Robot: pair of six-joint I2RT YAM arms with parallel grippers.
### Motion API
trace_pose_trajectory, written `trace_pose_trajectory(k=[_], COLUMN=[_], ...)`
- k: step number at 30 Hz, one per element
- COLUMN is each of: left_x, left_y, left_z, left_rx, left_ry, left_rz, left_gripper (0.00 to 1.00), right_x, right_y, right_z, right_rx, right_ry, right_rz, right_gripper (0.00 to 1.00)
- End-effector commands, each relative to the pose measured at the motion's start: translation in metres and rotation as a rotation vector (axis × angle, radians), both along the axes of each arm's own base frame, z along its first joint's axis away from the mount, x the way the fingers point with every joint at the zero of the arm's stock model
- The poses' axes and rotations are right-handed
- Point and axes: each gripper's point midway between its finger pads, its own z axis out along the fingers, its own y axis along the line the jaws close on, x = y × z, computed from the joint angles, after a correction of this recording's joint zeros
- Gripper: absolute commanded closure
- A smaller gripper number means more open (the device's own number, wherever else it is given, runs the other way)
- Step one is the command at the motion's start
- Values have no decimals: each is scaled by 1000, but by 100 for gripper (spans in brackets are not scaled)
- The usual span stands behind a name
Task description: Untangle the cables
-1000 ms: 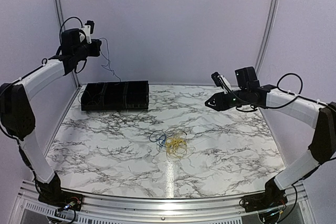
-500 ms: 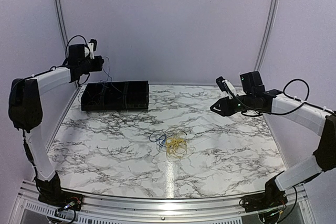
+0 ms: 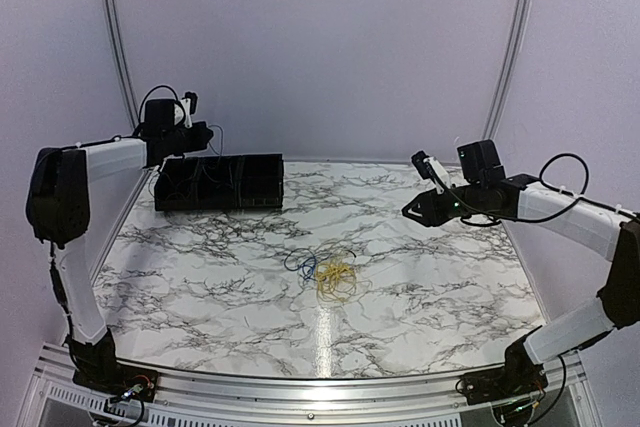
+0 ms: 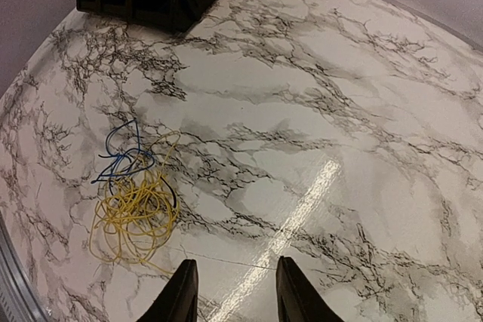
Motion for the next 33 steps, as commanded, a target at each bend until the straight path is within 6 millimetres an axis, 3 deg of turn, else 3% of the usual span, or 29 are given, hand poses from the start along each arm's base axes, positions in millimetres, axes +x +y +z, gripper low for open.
trace_pose_trajectory(k=[1,5,14,20,29,31,33], left_x=[0,-2,-13,-12,-13,-14,-14], left_y=[5,15,-1,-1,-1,-1,-1], left_z=[-39,-59,-102,-125,-142,-141,-130], left_rx=[-25,-40,-1,76,79,74,55], left_ry=[83,164,308,386,449,460,451], left_rz=[47,129,152,197,214,216,225], left_gripper=[100,100,100,99,98,94,84], right_x=[2,0,-5,-10,-16,-16,-15], right_y=[-6,-8,-10,-12,-15,-15,-16], right_z=[7,6,5,4,4,5,6], right_rx=[-9,-12,-15,-15,-18,-18,-23], right_ry=[-38,-40,-55,-54,-60,-64,-72], right_rz=[-11,-10,-8,-4,-6,-3,-4], right_gripper=[64,64,64,64,64,64,64])
